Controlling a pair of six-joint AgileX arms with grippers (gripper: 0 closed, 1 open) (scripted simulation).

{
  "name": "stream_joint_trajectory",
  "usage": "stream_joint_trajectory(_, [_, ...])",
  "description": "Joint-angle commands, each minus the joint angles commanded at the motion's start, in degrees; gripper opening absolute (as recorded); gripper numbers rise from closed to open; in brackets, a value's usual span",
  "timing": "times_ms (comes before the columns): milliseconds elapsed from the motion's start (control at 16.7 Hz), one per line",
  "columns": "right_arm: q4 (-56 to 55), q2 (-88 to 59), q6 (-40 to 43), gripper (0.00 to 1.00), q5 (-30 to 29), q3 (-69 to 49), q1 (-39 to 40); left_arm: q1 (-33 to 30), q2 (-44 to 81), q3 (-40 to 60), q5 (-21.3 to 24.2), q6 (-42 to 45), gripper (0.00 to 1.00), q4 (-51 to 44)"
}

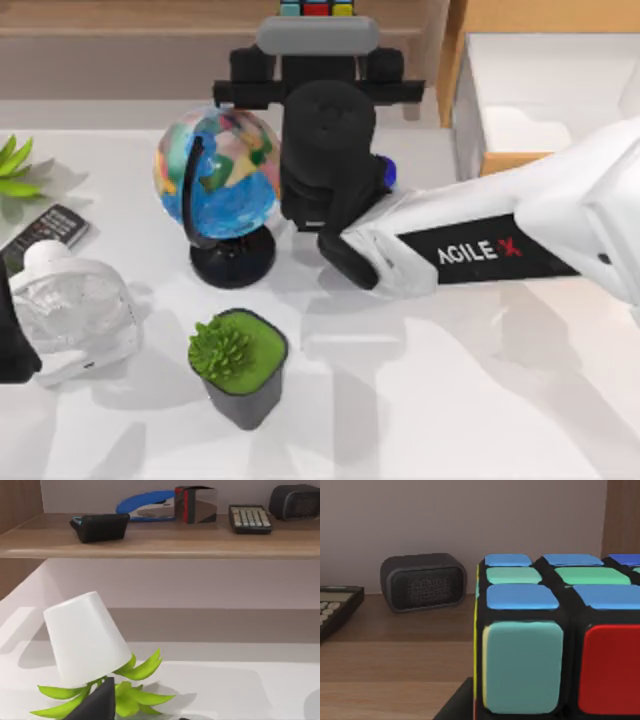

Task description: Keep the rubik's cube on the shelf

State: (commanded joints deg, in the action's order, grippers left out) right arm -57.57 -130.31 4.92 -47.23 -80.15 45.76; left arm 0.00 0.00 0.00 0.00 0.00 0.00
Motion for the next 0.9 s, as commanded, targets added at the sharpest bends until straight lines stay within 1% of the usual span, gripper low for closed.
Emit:
stream_joint_trajectory(300, [1.47,0.40,-0.33,0.00,-0.21,-2.10,-0.71,0.00,0.00,0.00,0.00,0.00,1.00,0.00])
stream_joint_trajectory(600, [7.80,-1.52,-1.27,0.00,0.58,-12.35,-2.11,0.00,0.00,0.00,0.00,0.00,1.00,0.00])
stream_joint_trajectory(900, [12.75,-8.43,-1.53,0.00,4.46,-23.20,-5.17,0.00,0.00,0.00,0.00,0.00,1.00,0.00])
